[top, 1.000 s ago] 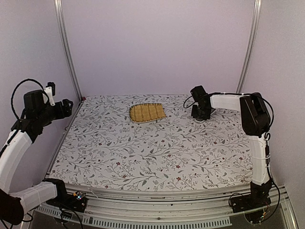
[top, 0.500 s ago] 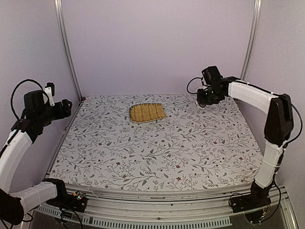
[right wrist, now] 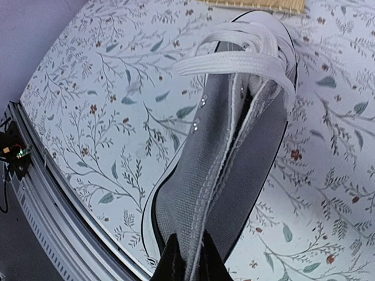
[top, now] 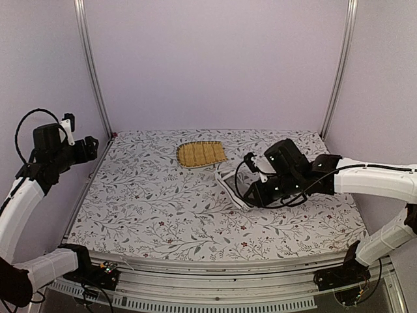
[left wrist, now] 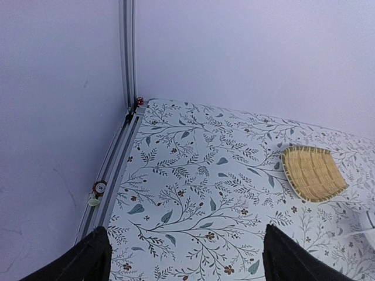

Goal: Tie the shoes

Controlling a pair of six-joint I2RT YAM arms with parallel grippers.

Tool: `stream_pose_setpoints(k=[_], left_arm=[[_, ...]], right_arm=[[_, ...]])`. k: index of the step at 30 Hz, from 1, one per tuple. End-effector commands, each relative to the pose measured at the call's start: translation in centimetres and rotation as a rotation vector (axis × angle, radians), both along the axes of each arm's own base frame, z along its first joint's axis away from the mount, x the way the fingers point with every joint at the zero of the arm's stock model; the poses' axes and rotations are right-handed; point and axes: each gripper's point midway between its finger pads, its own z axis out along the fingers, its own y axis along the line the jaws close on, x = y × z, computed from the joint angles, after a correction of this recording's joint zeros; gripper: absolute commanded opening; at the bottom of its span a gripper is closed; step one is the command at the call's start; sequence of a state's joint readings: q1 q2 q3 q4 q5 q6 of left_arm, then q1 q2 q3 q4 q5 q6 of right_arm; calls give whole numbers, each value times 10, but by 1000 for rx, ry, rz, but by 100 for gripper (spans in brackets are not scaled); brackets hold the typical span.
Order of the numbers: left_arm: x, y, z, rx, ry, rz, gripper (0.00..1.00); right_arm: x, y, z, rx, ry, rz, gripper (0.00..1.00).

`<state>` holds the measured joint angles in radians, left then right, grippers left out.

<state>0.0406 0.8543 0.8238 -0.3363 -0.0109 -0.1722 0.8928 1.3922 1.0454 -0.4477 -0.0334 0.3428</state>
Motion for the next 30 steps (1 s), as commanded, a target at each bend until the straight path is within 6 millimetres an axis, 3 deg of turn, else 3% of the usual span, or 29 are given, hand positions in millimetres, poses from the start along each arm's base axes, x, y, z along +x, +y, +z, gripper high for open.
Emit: stream_pose_setpoints(k=[1,6,11,12,14,15,21,24,30], left_arm=[[2,2,-7,0,20,-1,89],[6,-6,-8,-23,27,-46,89],[6,-8,-6,-28,21,-53,89],[6,-8,-7,-28,22,-55,89],[7,-9,-9,-26,23,-62,90],[7,-9,-11,-24,28,-64,89],[9,-30,-16,-40,46,-138,85],[0,-72,-11,-107,33,-216,83],[-37,-207,-26,-387,73,-531,81]], right_arm=[[-7,15,28,143,-82,-51,2],[-25,29,2,102,-85,-56,2],[-57,56,-26,68,-15,-33,4],[-63,58,-35,52,4,-32,13],[-71,60,-41,45,33,-45,45],[-74,61,-41,49,42,-47,54],[-67,50,-16,87,-34,-75,81],[-54,37,-8,94,-68,-105,86],[-9,15,-22,125,-12,-150,82]])
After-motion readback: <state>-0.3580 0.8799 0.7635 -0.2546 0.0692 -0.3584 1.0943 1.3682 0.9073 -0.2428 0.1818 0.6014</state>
